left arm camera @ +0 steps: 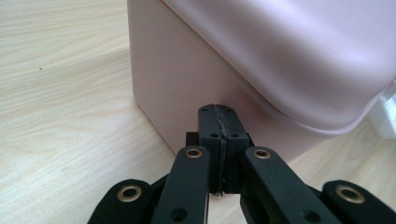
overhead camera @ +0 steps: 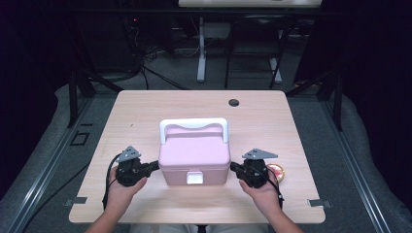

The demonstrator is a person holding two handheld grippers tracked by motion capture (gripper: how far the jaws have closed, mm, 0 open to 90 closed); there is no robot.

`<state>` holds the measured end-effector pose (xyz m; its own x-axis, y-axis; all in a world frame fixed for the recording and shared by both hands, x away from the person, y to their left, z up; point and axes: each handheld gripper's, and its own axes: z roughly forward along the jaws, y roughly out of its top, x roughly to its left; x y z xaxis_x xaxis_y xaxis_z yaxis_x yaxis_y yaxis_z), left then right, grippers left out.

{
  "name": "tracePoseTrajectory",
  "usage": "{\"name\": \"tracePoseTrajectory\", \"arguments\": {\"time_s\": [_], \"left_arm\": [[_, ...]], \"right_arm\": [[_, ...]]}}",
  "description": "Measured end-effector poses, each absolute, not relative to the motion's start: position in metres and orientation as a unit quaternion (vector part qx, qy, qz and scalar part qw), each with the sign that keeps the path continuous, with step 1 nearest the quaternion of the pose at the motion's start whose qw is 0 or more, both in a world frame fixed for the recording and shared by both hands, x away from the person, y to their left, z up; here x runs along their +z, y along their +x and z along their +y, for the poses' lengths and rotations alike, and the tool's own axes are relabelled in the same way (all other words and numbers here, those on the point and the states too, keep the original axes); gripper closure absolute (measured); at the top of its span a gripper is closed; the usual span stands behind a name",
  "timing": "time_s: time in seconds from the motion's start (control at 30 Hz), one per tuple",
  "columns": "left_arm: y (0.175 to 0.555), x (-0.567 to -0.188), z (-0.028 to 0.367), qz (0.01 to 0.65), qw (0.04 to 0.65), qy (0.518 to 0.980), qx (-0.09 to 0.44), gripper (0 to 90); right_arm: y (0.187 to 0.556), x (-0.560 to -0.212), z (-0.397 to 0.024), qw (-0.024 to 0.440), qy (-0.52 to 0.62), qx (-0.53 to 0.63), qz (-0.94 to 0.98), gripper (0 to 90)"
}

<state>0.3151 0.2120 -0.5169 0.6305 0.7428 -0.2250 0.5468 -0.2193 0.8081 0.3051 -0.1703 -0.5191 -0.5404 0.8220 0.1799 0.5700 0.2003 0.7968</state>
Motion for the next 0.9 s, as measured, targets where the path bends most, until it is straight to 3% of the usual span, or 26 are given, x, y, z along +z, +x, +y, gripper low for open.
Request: {"name": "tracePoseTrajectory", "arguments": {"time_s": [0.4,0.9], "left_arm": [[0.299,-0.516,0.211,0.407,0.462,0.781,0.101,90.0],[0.290,-0.517,0.212,0.408,0.466,0.780,0.089,90.0]], "right_arm": [[0.277,-0.518,-0.173,0.137,0.457,0.437,0.763,90.0],[0.270,-0.518,-0.176,0.130,0.452,0.434,0.768,90.0]]}}
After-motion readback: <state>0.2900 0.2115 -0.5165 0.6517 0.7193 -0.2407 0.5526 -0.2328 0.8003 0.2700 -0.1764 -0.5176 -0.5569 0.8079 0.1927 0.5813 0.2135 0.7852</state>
